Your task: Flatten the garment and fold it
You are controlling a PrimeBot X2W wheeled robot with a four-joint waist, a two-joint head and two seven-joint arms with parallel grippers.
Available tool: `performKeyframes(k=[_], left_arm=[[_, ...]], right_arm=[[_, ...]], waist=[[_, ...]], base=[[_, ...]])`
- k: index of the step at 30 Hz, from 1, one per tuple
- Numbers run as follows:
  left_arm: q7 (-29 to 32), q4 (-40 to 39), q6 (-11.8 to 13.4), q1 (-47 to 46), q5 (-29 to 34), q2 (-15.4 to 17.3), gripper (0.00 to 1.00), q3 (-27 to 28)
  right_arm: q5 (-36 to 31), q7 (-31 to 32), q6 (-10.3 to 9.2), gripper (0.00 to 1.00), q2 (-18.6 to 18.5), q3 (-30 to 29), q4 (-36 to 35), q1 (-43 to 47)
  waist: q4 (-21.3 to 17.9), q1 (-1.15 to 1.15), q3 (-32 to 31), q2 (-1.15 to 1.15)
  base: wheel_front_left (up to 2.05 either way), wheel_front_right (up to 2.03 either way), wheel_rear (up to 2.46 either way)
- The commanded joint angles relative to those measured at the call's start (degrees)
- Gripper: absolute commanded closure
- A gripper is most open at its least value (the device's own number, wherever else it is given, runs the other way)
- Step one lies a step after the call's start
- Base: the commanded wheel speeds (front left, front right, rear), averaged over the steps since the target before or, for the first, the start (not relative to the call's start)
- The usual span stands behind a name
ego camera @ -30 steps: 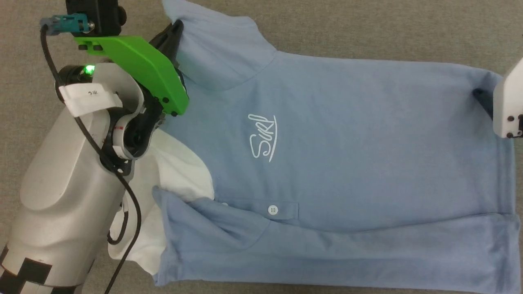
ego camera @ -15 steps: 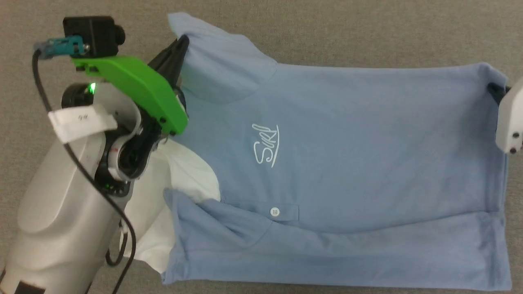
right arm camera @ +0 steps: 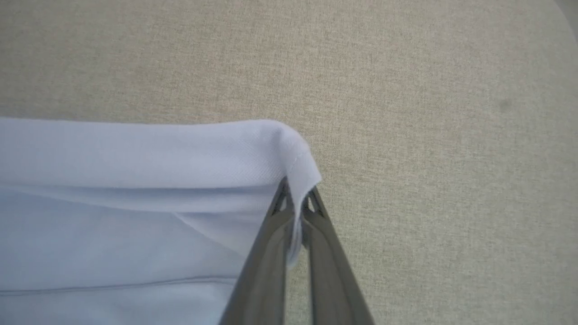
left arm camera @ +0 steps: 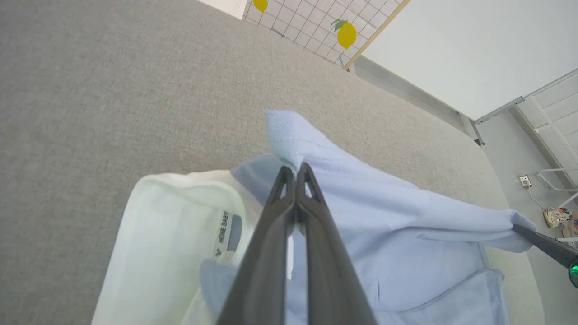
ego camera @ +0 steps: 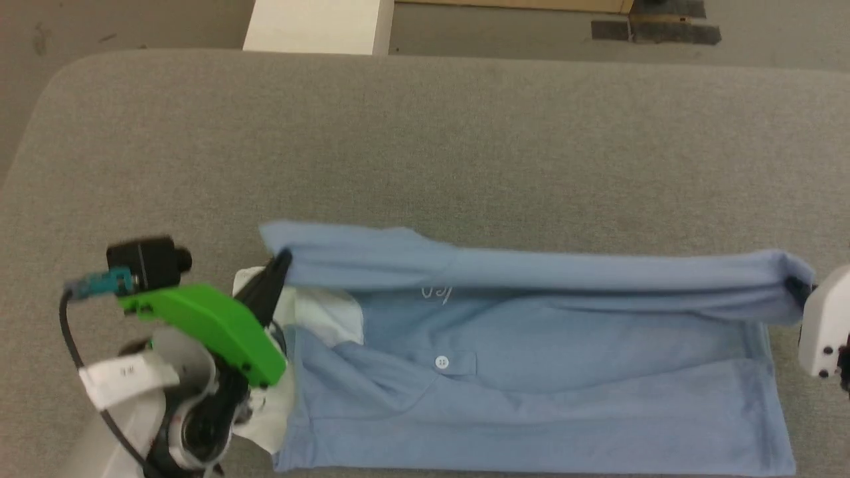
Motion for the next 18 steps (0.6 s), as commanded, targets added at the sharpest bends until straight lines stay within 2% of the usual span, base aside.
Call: performKeyframes(k=[1,10,14,15,16,17,18], left_arm=[[-0.68,-0.39,0.73,2.71,-0.81,-0.08,1.0,0.64],[-0.88,3.92,3.47,13.21,-3.09,-0.42,1.0,0.72],[0.18,7.3,5.73,15.3,-2.82,0.2,1.0,0.39],[0.39,7.54,6.01,15.56,-2.99,0.05,1.0,0.32],[0.44,7.62,6.07,15.72,-3.23,-0.18,0.64,0.32],[0.45,7.68,6.14,15.84,-3.29,-0.26,0.0,0.28],[0.56,7.76,6.25,15.94,-3.3,-0.29,0.0,0.17]], right_arm=[[0.05,0.07,-0.1,1.0,0.42,-0.63,-0.2,1.78],[-0.46,1.02,-0.1,1.0,3.09,-2.44,-0.7,9.77],[-0.57,0.45,-0.1,0.98,4.18,-1.95,-0.69,11.62],[-0.41,0.51,-0.1,0.65,4.39,-1.91,-0.66,12.02],[-0.26,0.44,-0.1,0.0,4.63,-2.11,-0.71,12.4],[-0.23,0.22,-0.1,0.0,4.77,-2.4,-0.84,12.69],[-0.18,-0.08,-0.1,0.0,4.81,-2.7,-1.14,13.09]], waist=[[0.2,0.0,-1.83,0.0],[0.26,0.0,-4.53,0.0],[-0.24,0.0,-5.73,0.0],[-0.32,0.0,-6.01,0.0],[-0.43,0.0,-6.41,0.0],[-0.49,0.0,-6.72,0.0],[-0.51,0.0,-7.17,0.0]], base=[[0.0,0.0,0.0],[0.0,0.0,0.0],[0.0,0.0,0.0],[0.0,0.0,0.0],[0.0,0.0,0.0],[0.0,0.0,0.0],[0.0,0.0,0.0]])
